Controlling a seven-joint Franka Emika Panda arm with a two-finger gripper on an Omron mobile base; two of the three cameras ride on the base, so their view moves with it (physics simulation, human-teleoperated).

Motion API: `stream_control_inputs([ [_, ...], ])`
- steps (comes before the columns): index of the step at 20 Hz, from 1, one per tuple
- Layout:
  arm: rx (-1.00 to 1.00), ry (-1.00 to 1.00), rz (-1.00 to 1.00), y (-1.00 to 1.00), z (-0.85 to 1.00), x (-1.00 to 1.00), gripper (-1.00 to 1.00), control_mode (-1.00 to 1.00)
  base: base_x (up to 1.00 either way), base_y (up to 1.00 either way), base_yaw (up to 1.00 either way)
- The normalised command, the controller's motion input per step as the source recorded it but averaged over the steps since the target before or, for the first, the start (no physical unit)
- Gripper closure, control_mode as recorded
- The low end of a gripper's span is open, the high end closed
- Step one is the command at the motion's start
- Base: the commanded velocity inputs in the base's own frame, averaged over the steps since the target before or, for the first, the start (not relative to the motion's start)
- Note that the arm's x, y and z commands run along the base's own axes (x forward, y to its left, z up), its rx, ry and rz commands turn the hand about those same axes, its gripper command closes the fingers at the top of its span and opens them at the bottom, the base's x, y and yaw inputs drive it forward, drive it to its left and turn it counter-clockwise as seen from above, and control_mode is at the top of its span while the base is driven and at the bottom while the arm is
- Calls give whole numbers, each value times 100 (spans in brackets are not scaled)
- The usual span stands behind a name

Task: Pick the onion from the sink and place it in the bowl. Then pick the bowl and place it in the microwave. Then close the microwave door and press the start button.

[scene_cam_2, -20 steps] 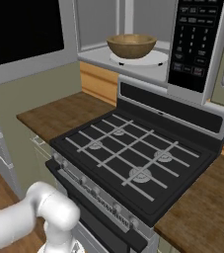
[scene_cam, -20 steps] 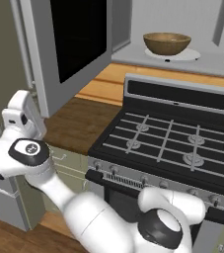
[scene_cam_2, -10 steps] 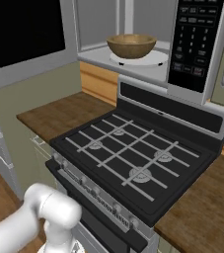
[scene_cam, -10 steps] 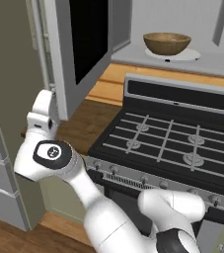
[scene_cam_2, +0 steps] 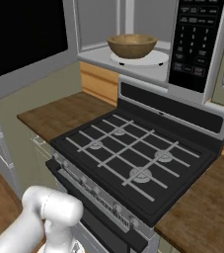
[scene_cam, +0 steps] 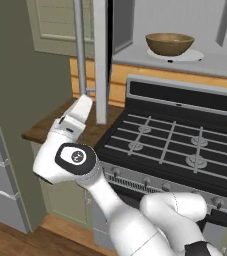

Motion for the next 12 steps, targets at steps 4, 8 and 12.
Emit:
stream_control_inputs([
  [4, 48, 0, 10, -99, 80, -30, -100, -100, 0, 0, 0],
  [8, 46, 0, 9, -100, 76, -13, -100, -100, 0, 0, 0],
  [12, 44, 0, 10, -100, 75, -2, -100, -100, 0, 0, 0],
])
